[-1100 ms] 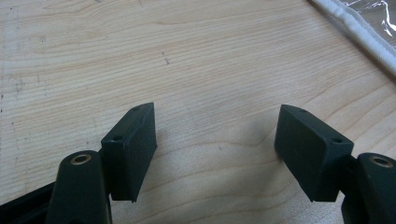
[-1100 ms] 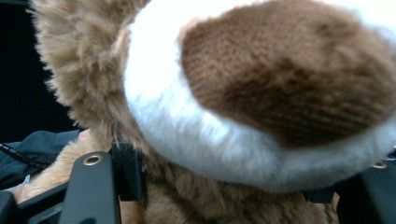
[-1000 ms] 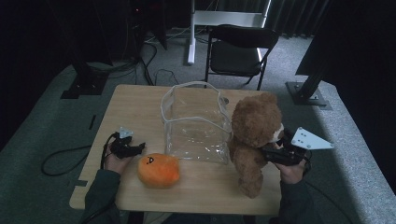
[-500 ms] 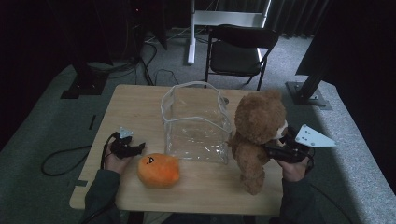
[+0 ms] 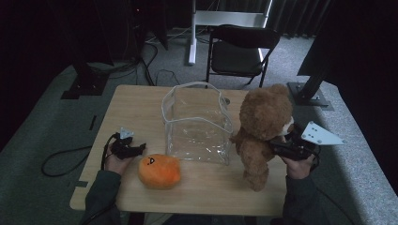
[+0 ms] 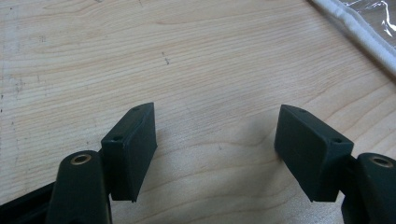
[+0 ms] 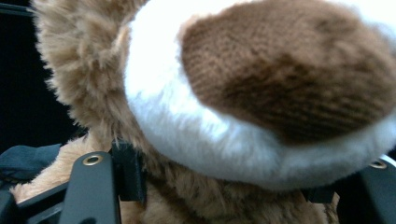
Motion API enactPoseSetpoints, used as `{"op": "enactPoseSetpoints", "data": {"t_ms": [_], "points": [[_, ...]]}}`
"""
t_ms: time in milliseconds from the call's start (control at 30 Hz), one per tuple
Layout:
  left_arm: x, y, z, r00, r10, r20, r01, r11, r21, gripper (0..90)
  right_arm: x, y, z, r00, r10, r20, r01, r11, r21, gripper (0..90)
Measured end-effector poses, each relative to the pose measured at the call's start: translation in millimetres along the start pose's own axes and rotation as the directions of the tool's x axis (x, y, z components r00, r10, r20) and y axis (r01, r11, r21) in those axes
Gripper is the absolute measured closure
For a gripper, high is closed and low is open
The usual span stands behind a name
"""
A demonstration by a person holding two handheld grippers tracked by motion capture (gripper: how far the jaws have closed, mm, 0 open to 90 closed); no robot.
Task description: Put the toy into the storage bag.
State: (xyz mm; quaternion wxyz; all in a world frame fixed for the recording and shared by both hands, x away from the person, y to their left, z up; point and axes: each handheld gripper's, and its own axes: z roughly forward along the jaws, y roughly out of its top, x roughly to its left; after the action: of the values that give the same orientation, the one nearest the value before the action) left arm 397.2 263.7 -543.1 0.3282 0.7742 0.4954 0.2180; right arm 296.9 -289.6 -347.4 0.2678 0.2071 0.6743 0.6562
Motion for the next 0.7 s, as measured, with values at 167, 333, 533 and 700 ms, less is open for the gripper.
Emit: {"op": "enactPoseSetpoints", "data": {"t_ms": [167,333,533,700], "points": [[0.0,0.0,-0.1,1.0000,0.001,0.000,-0.001,1.0000,0.001,30.2,-2.3,3.6,-1.1,0.9999,-0.009,0.012,0.009,1.000,-0.006,32.6],[-0.1,0.0,0.1,1.0000,0.000,0.000,0.000,1.0000,0.000,30.2,-4.7,7.4,-0.9,0.9997,-0.016,0.017,0.016,1.000,-0.012,32.6],[0.1,0.1,-0.2,1.0000,0.001,0.000,-0.001,1.0000,0.003,30.2,-7.5,10.4,1.2,0.9997,-0.014,0.018,0.014,1.000,-0.025,32.6],[0.2,0.1,-0.1,1.0000,0.002,0.000,-0.002,1.0000,0.002,30.2,-9.4,12.7,4.1,0.9998,-0.014,0.015,0.014,0.999,-0.030,32.6]]}}
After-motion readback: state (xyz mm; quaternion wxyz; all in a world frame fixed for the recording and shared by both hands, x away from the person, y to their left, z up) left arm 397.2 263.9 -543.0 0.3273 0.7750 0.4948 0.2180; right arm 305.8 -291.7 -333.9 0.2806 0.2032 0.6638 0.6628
